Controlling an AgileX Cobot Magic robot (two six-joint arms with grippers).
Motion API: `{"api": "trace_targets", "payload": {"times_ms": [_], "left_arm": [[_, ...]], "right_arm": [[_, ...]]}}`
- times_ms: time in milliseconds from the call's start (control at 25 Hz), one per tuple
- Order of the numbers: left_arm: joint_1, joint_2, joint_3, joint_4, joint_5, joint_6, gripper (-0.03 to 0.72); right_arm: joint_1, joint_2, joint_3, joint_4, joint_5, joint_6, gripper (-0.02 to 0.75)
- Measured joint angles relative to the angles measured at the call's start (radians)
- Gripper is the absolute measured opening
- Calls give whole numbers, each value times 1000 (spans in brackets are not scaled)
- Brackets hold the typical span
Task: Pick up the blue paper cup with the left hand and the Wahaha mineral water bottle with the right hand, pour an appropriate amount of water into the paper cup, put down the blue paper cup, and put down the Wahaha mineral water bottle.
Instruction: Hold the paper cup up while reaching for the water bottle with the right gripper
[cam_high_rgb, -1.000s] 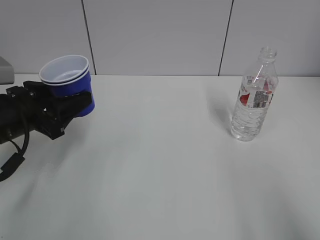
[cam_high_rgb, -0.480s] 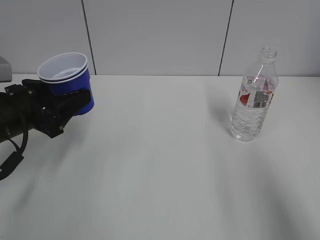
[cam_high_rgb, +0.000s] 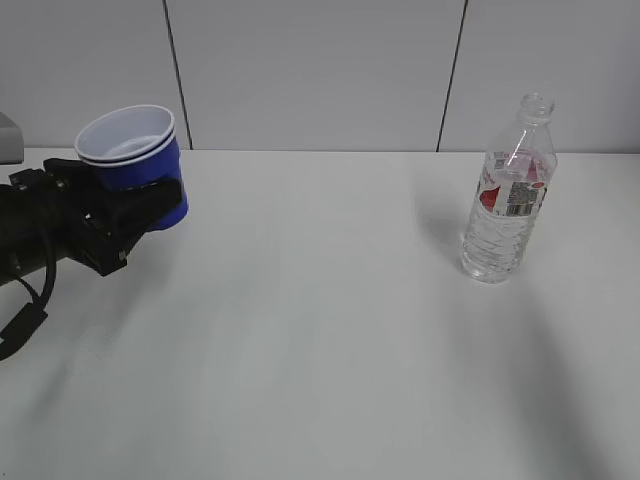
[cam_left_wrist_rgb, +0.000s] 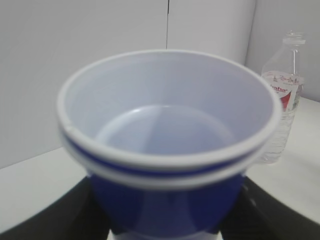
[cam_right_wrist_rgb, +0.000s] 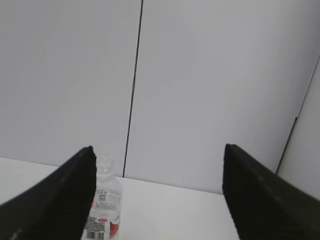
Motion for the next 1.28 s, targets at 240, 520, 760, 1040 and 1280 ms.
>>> {"api": "trace_targets", "payload": {"times_ms": [240, 520, 760, 1040, 1280], "left_arm": [[0, 0, 0, 0, 0, -2, 445], [0, 0, 0, 0, 0, -2, 445], [0, 0, 0, 0, 0, -2, 445], [0, 0, 0, 2, 0, -2, 445], [0, 0, 0, 2, 0, -2, 445]], "right_arm": [[135, 112, 0, -136, -53, -8, 587], [245, 331, 0, -150, -218, 74, 587], [248, 482, 55, -200, -528, 300, 587], [248, 605, 114, -406, -770, 525, 587], [248, 725, 117, -458, -853, 550, 587]]}}
